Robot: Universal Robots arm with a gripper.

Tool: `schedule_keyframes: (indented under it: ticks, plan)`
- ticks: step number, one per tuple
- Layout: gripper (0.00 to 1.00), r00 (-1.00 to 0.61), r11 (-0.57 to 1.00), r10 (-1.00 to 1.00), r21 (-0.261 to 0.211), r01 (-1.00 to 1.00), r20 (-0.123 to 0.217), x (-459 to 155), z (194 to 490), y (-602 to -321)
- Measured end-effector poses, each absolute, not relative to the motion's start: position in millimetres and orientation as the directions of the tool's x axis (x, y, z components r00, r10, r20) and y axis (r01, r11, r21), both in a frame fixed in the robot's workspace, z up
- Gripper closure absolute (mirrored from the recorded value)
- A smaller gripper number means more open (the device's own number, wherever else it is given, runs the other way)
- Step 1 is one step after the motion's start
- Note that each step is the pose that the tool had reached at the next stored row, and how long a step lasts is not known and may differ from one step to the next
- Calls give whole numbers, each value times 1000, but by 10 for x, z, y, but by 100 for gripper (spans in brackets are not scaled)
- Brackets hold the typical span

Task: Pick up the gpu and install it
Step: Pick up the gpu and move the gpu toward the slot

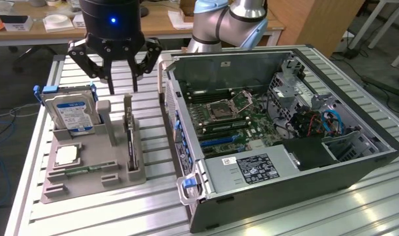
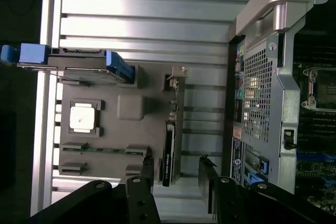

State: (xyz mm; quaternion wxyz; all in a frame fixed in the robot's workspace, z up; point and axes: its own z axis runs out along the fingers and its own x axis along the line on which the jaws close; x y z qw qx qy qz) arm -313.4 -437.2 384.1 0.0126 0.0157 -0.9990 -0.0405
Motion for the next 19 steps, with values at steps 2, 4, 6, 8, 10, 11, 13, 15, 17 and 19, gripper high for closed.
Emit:
schedule_keyframes:
  ticks: [2, 4, 6, 8, 10, 11, 13, 15, 17, 19]
  plan:
    - [53, -999, 996, -33, 81, -31, 24, -3134, 3836, -4403]
    - [53, -999, 996, -34, 80, -32, 24, -3135, 3831, -4433]
    - [53, -999, 996, -36, 80, -34, 24, -3138, 3825, -4445]
    - [53, -999, 996, -37, 80, -35, 24, -3139, 3819, -4449]
    - [53, -999, 996, -37, 80, -35, 24, -3138, 3813, -4450]
    - [53, -999, 996, -37, 80, -35, 24, -3138, 3809, -4450]
    - [53, -999, 996, -37, 80, -35, 24, -3137, 3802, -4457]
    - [53, -999, 996, -38, 80, -36, 24, -3138, 3799, -4462]
    - [53, -999, 996, -38, 80, -36, 24, -3138, 3797, -4468]
    - [53, -999, 996, -39, 80, -37, 24, -3138, 3793, -4473]
